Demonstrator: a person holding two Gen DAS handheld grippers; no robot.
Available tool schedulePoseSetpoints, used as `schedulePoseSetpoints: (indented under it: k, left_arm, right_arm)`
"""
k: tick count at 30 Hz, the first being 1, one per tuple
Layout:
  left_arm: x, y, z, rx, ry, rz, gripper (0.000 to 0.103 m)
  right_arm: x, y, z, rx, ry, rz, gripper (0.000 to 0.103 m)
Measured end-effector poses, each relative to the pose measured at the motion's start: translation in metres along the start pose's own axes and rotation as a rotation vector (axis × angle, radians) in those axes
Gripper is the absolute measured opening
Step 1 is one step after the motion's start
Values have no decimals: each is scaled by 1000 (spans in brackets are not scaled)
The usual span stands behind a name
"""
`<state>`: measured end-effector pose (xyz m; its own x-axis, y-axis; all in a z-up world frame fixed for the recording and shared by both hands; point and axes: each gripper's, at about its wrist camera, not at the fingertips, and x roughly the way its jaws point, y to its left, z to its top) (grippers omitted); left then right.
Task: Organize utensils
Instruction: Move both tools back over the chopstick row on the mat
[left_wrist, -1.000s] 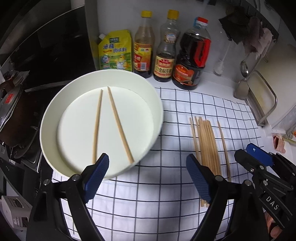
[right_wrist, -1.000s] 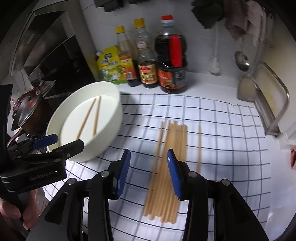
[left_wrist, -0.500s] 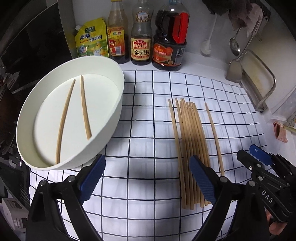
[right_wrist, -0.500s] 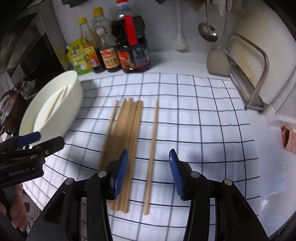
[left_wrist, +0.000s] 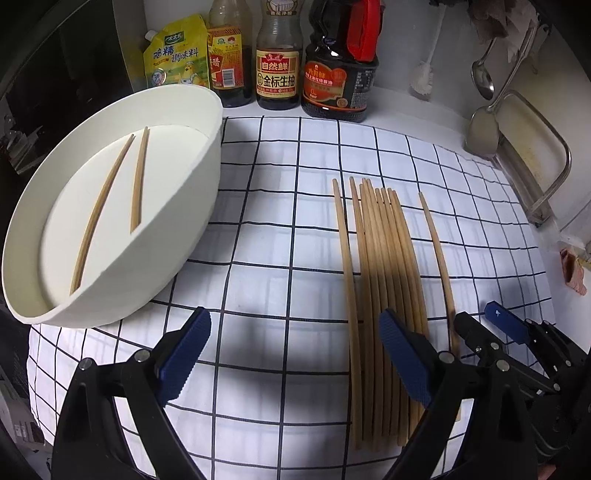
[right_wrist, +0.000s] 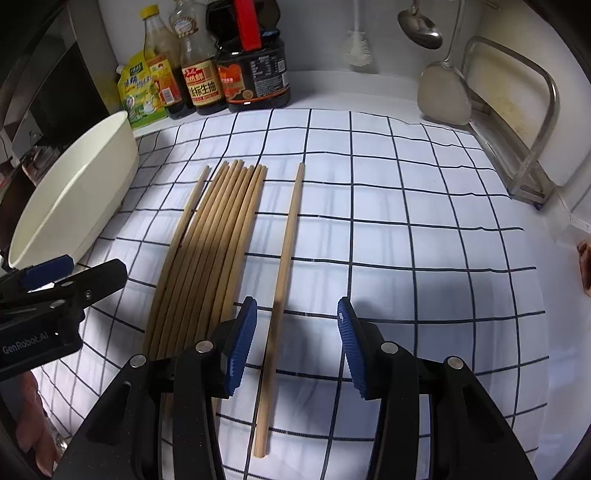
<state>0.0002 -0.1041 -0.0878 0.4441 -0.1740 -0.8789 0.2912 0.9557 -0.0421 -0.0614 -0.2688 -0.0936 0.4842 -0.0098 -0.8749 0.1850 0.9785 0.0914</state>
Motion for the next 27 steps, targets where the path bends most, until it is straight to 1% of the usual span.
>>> schedulePoseSetpoints:
  k: [7,13,18,25,27]
  left_arm:
    - [12,-2,-3,-4,14,9,90]
    - [22,-5,-3,-14,24,31,90]
    - [30,-9,-2,10,23,56,90]
    - [41,-6,-5,8,41,83,91]
    - [40,-5,-6,4,32,85,92]
  right_arm:
    - [9,-2,-8,-16,8,-40,44]
    - [9,-15,-12,-4,4,-66,44]
    - [7,-24,-14,9,-4,-64,44]
    - [8,-22,-13,5,-10,-65,44]
    - [8,-21,-12,-2,-11,-68,44]
